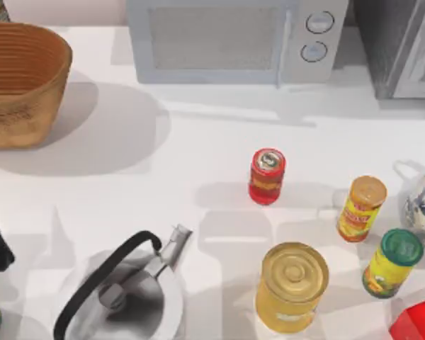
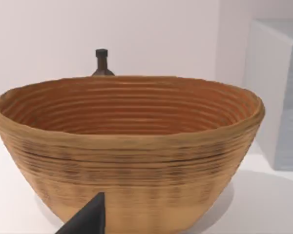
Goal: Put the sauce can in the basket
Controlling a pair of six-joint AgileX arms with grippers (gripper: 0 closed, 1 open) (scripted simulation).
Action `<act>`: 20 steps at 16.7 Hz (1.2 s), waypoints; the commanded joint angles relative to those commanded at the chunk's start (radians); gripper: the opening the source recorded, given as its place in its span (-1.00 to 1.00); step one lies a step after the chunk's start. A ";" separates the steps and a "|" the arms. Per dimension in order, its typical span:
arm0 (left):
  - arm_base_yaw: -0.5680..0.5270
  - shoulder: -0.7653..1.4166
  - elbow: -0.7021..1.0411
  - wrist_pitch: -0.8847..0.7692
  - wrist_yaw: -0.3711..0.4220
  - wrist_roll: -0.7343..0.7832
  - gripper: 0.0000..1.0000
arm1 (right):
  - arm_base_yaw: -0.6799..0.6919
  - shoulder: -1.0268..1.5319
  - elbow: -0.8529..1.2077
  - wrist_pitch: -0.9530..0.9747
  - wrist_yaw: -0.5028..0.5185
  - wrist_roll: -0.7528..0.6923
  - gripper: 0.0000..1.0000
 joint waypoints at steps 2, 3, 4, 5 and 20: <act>0.000 0.000 0.000 0.000 0.000 0.000 1.00 | 0.000 0.000 0.000 0.000 0.000 0.000 1.00; -0.001 0.010 0.004 0.007 0.005 0.000 1.00 | 0.000 0.000 0.000 0.000 0.000 0.000 1.00; -0.004 0.030 0.013 0.021 0.014 0.000 1.00 | 0.000 0.000 0.000 0.000 0.000 0.000 1.00; -0.009 0.060 0.026 0.042 0.029 0.000 1.00 | 0.000 0.000 0.000 0.000 0.000 0.000 1.00; -0.181 1.439 0.571 0.872 0.630 0.027 1.00 | 0.000 0.000 0.000 0.000 0.000 0.000 1.00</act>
